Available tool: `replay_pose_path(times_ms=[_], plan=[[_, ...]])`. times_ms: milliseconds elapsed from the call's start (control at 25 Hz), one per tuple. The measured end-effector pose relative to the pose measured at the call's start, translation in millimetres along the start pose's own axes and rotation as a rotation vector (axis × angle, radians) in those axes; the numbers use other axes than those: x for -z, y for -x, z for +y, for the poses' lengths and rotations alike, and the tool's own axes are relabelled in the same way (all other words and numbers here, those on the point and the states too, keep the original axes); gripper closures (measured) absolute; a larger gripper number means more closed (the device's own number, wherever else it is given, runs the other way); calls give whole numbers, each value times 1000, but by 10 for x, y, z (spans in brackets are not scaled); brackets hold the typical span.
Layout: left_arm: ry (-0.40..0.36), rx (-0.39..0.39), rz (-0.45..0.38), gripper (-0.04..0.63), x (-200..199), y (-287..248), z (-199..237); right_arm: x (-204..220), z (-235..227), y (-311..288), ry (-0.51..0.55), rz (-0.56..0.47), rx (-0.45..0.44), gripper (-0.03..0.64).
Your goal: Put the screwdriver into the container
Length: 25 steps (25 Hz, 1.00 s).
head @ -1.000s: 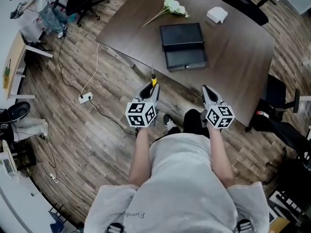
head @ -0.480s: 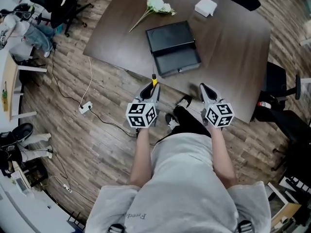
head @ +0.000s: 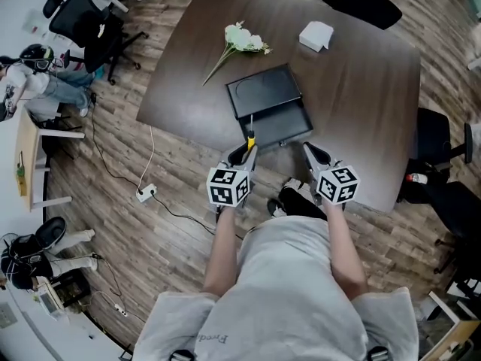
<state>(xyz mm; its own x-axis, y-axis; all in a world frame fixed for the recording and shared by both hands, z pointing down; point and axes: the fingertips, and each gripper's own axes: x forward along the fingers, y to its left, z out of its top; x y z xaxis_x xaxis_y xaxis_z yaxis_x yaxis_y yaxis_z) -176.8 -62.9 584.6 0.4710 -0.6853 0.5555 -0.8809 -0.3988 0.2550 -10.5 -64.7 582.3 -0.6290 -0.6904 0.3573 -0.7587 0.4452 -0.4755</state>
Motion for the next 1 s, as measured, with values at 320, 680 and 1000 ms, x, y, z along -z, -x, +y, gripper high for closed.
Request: replay_pose_path(times_ms=[320,680,1000], plan=[[-72,11,72,462,-124,-296,40,-375,-137,-388,16,-2,-55,617],[-138,3,152,462,-105,-490,149,-468,-178,-688,23,31,-93,617],[-150,30,232,462,-11,-717,103,-565,-431,-768,-10,31,-89,617]])
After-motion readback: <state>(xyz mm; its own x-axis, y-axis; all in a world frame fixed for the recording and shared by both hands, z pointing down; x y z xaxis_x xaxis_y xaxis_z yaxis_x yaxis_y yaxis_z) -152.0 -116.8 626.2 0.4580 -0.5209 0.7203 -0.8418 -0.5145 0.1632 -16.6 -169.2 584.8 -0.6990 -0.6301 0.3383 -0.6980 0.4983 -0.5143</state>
